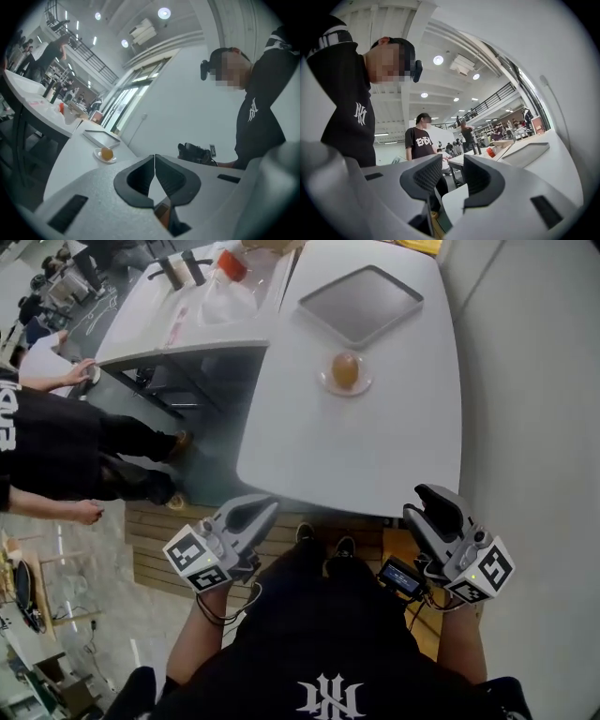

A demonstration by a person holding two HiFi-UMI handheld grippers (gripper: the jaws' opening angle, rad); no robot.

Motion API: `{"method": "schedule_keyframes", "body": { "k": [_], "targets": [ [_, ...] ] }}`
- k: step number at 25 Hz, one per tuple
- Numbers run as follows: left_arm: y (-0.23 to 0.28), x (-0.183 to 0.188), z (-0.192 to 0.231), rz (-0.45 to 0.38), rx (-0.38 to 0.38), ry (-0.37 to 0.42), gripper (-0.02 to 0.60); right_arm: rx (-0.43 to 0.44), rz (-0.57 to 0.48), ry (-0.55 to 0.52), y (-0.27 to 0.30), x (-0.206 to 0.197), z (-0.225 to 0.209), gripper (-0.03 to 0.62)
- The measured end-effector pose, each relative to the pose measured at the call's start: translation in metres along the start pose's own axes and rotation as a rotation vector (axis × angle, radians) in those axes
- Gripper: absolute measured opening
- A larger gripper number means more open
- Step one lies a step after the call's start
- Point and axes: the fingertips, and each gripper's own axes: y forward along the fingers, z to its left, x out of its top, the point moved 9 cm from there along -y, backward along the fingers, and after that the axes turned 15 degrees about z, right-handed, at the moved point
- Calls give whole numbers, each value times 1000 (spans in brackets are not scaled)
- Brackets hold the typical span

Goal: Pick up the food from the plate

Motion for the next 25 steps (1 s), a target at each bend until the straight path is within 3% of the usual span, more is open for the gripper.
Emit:
{"method": "schedule_keyframes", "body": {
  "k": [6, 11, 15, 19, 22, 25],
  "targets": [
    [-9, 5, 31, 59, -70, 98, 9, -36, 61, -72, 48, 38, 26, 172],
    [0, 8, 57, 81, -153, 83, 9, -123, 109, -115, 69, 60, 30, 245],
    [6, 12, 68, 52, -194, 50, 9, -143, 156, -164, 82, 70, 26, 284],
    [15, 15, 77, 81, -182, 60, 9, -164, 125, -135, 79, 78, 5, 290],
    [27, 23, 95, 92, -156, 60, 9, -161, 62, -64, 89, 82, -30, 290],
    [39, 35, 118, 78, -131, 48, 9, -146, 52, -79, 107, 85, -70, 290]
  ]
}}
